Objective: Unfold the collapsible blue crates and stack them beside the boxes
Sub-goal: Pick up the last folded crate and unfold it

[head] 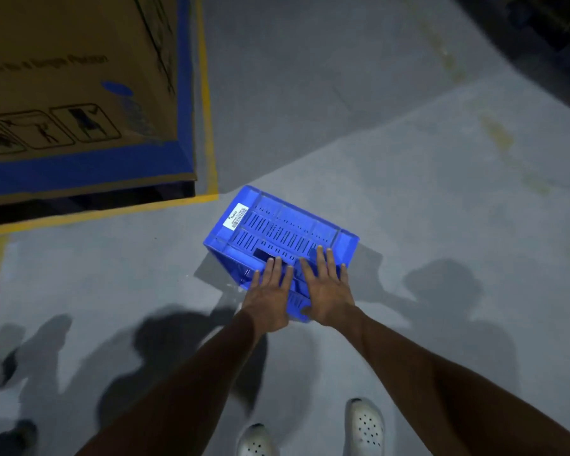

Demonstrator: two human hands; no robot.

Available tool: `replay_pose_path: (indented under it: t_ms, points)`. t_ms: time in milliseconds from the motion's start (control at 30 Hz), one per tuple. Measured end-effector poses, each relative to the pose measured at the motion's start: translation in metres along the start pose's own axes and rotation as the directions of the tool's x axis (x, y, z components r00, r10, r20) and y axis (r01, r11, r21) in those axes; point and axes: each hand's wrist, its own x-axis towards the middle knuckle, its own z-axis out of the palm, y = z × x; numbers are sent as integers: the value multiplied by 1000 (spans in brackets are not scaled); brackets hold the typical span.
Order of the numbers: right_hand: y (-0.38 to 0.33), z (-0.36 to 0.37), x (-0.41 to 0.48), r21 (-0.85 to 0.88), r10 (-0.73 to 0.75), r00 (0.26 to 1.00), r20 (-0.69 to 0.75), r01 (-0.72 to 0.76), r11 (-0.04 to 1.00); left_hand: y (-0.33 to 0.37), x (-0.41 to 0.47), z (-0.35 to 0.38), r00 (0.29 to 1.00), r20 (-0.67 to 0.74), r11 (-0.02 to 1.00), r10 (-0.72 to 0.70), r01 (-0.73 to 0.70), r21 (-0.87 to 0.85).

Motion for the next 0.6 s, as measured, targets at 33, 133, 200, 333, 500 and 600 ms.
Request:
replay_pose_path:
  t_ms: [33,133,200,333,500,600]
  points:
    - [-1,10,6,-38,9,1000,-17,-9,999,5,3,8,1000,-21,1000,-22,23,16]
    - [-2,34,13,-90,47,985,-164,-63,994,22,10,21,993,-62,993,-103,106,59]
    - [-3,40,16,-83,41,975,-218,-60,995,27,12,25,988,-89,985,-124,133,107]
    - [-6,42,17,-87,70,970,-232,-93,992,26,15,31,984,-126,980,-126,144,141]
    - [-9,32,10,-93,62,988,-138,-76,993,23,9,21,994,-76,993,-84,90,81]
    - [-12,15,-5,-66,77,994,-82,-82,994,20,-4,6,995,-73,994,-73,66,-87]
